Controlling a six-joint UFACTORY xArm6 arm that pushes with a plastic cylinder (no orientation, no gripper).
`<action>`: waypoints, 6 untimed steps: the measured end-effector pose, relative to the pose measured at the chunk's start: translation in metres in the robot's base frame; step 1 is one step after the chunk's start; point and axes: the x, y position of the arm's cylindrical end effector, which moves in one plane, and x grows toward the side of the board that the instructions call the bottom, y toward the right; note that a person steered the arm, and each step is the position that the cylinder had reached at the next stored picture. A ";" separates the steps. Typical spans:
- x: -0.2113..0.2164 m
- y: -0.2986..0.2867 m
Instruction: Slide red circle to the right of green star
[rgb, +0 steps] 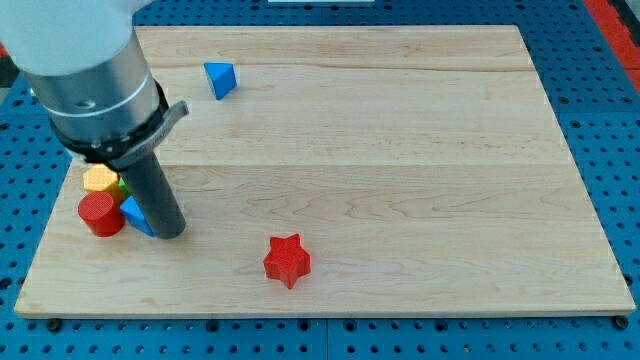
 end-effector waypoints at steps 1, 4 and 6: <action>0.011 0.024; 0.033 -0.100; -0.027 -0.041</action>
